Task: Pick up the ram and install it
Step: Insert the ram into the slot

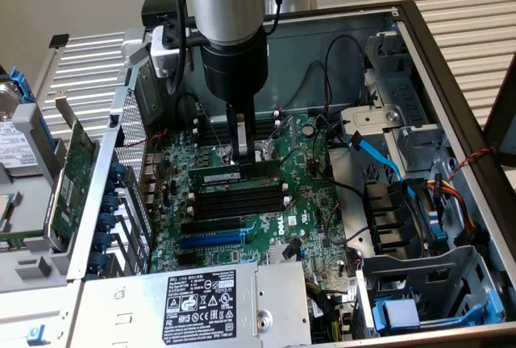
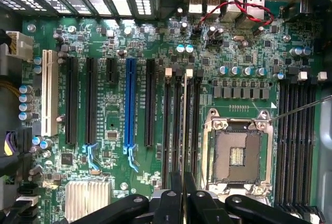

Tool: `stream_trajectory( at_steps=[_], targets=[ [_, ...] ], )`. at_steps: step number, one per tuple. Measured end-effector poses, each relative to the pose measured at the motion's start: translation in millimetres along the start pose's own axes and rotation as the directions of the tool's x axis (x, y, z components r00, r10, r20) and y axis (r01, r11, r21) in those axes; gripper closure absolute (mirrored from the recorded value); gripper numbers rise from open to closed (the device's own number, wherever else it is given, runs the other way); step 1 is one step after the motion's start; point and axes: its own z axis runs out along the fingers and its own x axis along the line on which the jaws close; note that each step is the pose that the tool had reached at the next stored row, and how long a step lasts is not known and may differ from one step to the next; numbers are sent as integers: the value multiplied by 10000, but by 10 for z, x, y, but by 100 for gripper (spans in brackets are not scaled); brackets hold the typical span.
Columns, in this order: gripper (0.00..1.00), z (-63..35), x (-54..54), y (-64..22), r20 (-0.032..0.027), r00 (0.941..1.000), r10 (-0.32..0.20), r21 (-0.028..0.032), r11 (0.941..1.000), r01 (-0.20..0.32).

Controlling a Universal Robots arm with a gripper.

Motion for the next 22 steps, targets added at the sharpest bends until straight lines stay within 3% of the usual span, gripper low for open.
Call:
stream_trajectory(
  at_steps=[10,14,16,22],
  targets=[
    [87,55,53,-35,-1,10000,1,-4,10000,-1],
    [87,66,55,-51,-4,10000,4,-147,9999,-4],
    [87,66,56,-54,-9,10000,5,-156,9999,-5],
    [87,67,58,-58,-111,9999,2,-158,9999,-4]
  ],
)
